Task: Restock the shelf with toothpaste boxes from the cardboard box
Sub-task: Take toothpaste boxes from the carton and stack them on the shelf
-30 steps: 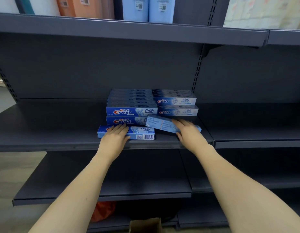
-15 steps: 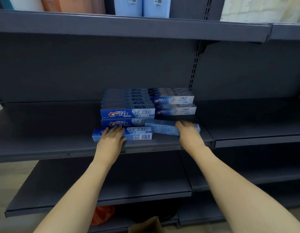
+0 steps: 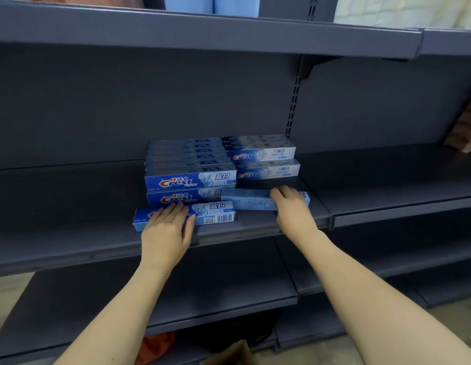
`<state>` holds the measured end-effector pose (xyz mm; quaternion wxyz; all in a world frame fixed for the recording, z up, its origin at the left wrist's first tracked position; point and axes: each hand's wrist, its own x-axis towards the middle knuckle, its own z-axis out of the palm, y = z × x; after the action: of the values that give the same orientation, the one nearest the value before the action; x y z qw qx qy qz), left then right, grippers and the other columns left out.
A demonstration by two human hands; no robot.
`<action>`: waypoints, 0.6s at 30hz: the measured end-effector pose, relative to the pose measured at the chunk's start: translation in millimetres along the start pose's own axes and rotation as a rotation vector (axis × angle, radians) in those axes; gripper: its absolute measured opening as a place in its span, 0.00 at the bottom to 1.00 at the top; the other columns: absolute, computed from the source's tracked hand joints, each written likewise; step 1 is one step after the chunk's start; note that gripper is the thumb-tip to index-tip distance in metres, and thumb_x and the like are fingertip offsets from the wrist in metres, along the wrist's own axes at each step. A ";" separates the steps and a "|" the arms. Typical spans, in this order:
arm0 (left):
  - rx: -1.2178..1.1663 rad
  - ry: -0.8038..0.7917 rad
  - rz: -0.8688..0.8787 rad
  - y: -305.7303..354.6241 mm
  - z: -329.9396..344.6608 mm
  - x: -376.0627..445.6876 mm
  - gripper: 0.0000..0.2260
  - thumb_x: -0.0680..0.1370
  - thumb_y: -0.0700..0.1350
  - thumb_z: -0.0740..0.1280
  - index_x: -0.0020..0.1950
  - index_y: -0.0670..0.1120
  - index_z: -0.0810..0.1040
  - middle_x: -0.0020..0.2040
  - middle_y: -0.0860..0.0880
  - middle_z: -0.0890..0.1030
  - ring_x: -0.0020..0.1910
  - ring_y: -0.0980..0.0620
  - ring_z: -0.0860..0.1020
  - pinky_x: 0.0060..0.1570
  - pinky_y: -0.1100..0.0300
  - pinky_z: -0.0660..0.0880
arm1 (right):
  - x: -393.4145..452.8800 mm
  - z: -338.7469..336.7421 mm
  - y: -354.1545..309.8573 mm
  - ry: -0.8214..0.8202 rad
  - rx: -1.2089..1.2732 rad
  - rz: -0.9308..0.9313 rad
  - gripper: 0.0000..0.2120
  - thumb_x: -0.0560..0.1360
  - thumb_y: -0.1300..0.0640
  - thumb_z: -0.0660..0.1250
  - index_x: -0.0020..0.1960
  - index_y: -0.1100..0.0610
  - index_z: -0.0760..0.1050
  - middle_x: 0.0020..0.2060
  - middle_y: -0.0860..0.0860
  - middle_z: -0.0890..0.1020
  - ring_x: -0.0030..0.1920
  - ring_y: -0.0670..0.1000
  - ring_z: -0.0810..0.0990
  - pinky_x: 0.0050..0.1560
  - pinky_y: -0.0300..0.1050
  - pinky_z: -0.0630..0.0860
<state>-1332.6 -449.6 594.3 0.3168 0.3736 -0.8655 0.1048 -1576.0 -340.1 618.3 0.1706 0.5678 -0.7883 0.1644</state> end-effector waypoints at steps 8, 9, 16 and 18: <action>0.108 -0.039 0.018 8.9 -14.9 21.2 0.20 0.76 0.53 0.58 0.31 0.43 0.78 0.27 0.49 0.78 0.26 0.47 0.77 0.27 0.62 0.70 | 6.5 5.6 16.3 -0.044 -0.113 -0.044 0.38 0.45 0.72 0.76 0.56 0.67 0.78 0.40 0.59 0.81 0.37 0.60 0.81 0.37 0.51 0.79; 0.112 -0.043 0.016 13.7 -16.5 25.8 0.19 0.75 0.53 0.58 0.31 0.44 0.78 0.28 0.49 0.78 0.27 0.47 0.78 0.28 0.62 0.70 | 7.6 3.9 18.1 -0.063 -0.111 -0.051 0.38 0.46 0.71 0.76 0.57 0.67 0.78 0.43 0.60 0.81 0.39 0.61 0.81 0.39 0.52 0.79; 0.093 -0.197 0.105 65.1 -10.4 55.9 0.14 0.72 0.53 0.68 0.48 0.43 0.83 0.47 0.46 0.85 0.48 0.46 0.83 0.47 0.53 0.78 | 22.9 -11.3 43.5 -0.274 -0.058 -0.106 0.31 0.75 0.66 0.60 0.76 0.56 0.55 0.72 0.52 0.61 0.70 0.55 0.62 0.69 0.49 0.60; 0.074 -0.231 0.107 79.8 -3.7 62.2 0.17 0.70 0.51 0.73 0.54 0.42 0.82 0.52 0.45 0.83 0.54 0.45 0.81 0.53 0.49 0.76 | 27.1 -13.6 55.9 -0.300 -0.034 -0.097 0.30 0.76 0.66 0.60 0.75 0.56 0.56 0.72 0.52 0.61 0.71 0.55 0.61 0.69 0.49 0.60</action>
<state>-1420.1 -428.3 640.6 0.1949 0.3481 -0.9104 0.1095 -1636.0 -339.8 639.1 0.0684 0.6205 -0.7792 0.0559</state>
